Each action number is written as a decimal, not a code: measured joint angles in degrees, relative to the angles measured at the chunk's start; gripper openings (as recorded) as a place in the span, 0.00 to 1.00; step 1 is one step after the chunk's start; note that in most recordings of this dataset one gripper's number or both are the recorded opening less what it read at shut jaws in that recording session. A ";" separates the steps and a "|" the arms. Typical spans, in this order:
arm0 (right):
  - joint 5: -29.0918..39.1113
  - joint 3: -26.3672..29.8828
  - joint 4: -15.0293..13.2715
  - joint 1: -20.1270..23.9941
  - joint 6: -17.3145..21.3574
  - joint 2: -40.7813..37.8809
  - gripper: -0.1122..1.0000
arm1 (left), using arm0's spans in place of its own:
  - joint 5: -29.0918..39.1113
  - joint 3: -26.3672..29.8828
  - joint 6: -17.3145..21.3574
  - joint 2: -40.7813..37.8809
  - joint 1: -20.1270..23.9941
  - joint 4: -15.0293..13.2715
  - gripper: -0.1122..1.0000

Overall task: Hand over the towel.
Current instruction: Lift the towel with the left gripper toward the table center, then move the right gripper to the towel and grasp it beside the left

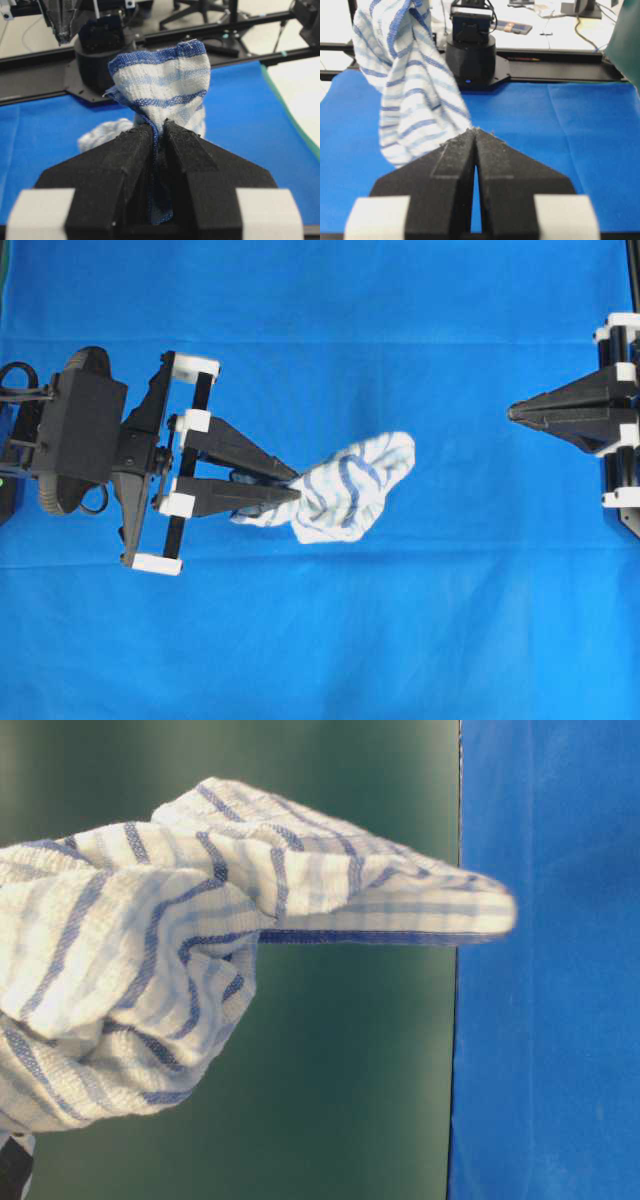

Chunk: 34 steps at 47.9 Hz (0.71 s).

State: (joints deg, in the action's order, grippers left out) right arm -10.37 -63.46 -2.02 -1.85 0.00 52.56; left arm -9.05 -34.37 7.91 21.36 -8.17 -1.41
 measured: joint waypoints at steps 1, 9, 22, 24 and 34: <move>-0.09 0.00 -0.09 0.00 0.09 -0.18 0.10 | 0.00 0.00 0.00 0.00 -0.09 0.00 0.16; -1.76 1.58 0.00 1.58 0.53 -3.43 0.10 | 0.00 0.00 0.09 0.00 -0.09 0.00 0.16; -4.39 8.09 -0.09 5.54 0.88 -14.85 0.27 | 0.00 0.00 0.09 0.00 -0.09 0.00 0.16; -4.57 8.88 0.00 5.45 0.88 -16.70 0.40 | 0.00 0.00 0.09 0.00 -0.09 0.00 0.16; -7.21 13.71 0.00 5.89 0.97 -25.93 0.74 | 0.00 0.00 0.09 0.00 -0.09 0.00 0.16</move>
State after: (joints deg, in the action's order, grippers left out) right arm -17.58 -49.75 -2.02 4.04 0.97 26.63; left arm -9.05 -34.37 8.00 21.36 -8.26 -1.41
